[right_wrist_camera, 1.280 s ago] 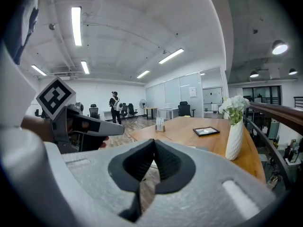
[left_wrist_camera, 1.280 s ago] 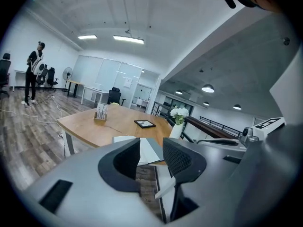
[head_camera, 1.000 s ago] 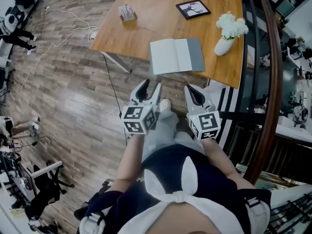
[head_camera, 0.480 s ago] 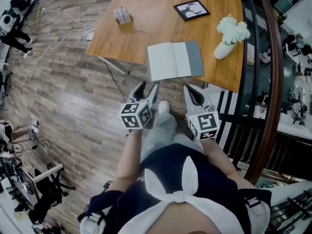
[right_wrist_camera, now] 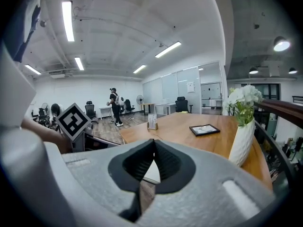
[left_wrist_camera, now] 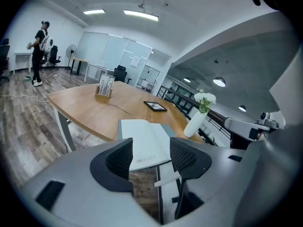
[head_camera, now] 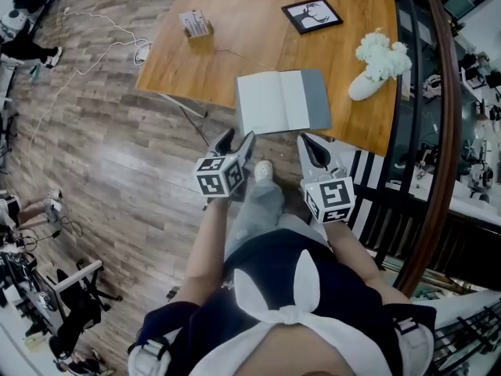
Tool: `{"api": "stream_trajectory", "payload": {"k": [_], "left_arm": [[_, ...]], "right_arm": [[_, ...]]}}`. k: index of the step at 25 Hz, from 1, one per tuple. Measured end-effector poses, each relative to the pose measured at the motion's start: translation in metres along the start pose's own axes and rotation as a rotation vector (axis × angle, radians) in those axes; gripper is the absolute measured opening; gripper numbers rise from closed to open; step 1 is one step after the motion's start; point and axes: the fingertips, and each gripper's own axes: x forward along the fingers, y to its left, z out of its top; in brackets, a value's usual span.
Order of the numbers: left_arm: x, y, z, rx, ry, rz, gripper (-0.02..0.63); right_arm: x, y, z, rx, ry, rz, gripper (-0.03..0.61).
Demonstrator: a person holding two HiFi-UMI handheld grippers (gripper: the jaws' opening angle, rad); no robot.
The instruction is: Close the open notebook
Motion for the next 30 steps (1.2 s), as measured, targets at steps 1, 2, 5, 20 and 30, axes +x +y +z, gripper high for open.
{"api": "stream_trajectory", "payload": {"k": [1,2,5,20,30], "left_arm": [[0.004,0.002,0.000,-0.002,0.006,0.002,0.241],[0.009,0.005,0.000,-0.003,0.014,0.004,0.241],[0.022,0.016,-0.007,-0.010,0.048,-0.003,0.242],[0.070,0.064,-0.028,-0.142,0.140,-0.003,0.245],[0.088,0.084,-0.045,-0.255,0.186,-0.012,0.245]], "right_arm": [[0.003,-0.002,0.000,0.002,0.002,0.001,-0.002],[0.006,-0.004,-0.001,0.003,0.005,0.001,-0.002],[0.016,-0.009,-0.003,0.006,0.017,0.003,-0.002],[0.049,-0.019,-0.019,0.001,0.074,0.030,-0.002],[0.059,-0.020,-0.019,-0.011,0.101,0.041,-0.002]]}}
